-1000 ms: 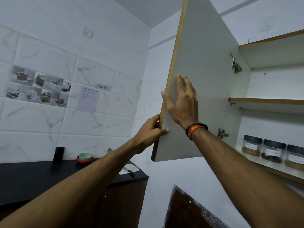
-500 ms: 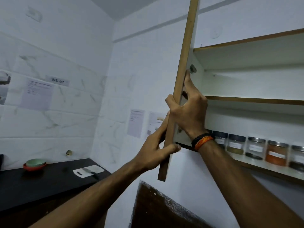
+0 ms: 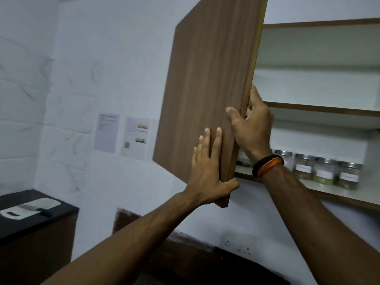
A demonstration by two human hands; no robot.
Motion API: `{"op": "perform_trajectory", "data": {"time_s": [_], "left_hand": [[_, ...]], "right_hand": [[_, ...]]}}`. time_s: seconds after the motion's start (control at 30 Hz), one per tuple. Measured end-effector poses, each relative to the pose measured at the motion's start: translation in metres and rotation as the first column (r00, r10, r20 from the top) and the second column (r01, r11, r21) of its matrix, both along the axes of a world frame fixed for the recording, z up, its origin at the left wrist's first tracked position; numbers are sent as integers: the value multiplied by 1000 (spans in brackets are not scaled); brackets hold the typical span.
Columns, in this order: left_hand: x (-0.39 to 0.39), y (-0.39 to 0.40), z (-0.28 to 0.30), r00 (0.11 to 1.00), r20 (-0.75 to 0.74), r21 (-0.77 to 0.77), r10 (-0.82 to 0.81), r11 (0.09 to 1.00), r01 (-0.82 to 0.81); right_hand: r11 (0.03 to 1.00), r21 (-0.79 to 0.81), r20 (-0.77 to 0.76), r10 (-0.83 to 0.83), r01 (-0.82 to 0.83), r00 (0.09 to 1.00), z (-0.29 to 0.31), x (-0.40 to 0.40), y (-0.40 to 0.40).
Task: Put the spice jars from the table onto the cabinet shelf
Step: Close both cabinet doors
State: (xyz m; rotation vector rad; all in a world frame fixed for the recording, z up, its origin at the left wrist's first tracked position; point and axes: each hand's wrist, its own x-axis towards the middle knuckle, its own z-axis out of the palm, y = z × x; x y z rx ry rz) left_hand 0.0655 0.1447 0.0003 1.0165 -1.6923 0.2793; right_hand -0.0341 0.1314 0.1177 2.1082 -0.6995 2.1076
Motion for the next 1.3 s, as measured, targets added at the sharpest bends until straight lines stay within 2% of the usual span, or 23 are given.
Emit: {"op": "perform_trajectory", "data": {"time_s": [0.13, 0.3, 0.4, 0.53, 0.6, 0.7, 0.83, 0.9, 1.07, 1.3], "left_hand": [[-25, -35, -2, 992, 56, -11, 111, 994, -111], [-43, -69, -10, 974, 143, -57, 177, 984, -170], [-47, -88, -16, 949, 224, -91, 223, 974, -208], [-44, -111, -20, 912, 338, -114, 232, 972, -205], [-44, -121, -20, 897, 373, -119, 238, 971, -208], [-42, -133, -19, 867, 419, -134, 270, 963, -235], [-35, -153, -18, 802, 516, -136, 302, 953, -272], [-30, -163, -19, 773, 552, -131, 313, 948, -290], [-19, -180, -18, 739, 599, -129, 308, 948, -291], [-16, -204, -14, 684, 665, -74, 299, 938, -338]], "right_hand": [[998, 61, -11, -12, 13, 1000, 3, -29, -27], [992, 89, -31, -88, 90, 996, 3, -52, -55], [967, 12, -105, -252, 255, 962, 2, -58, -68], [812, -234, -257, -583, 536, 771, -6, -62, -92], [735, -276, -288, -678, 619, 676, -9, -67, -106], [636, -345, -332, -771, 691, 544, -14, -75, -117], [558, -441, -512, -800, 703, 313, -21, -83, -134], [521, -443, -535, -807, 729, 252, -23, -84, -142], [517, -444, -523, -813, 732, 256, -22, -87, -163], [564, -387, -637, -735, 729, 231, -28, -94, -183]]}}
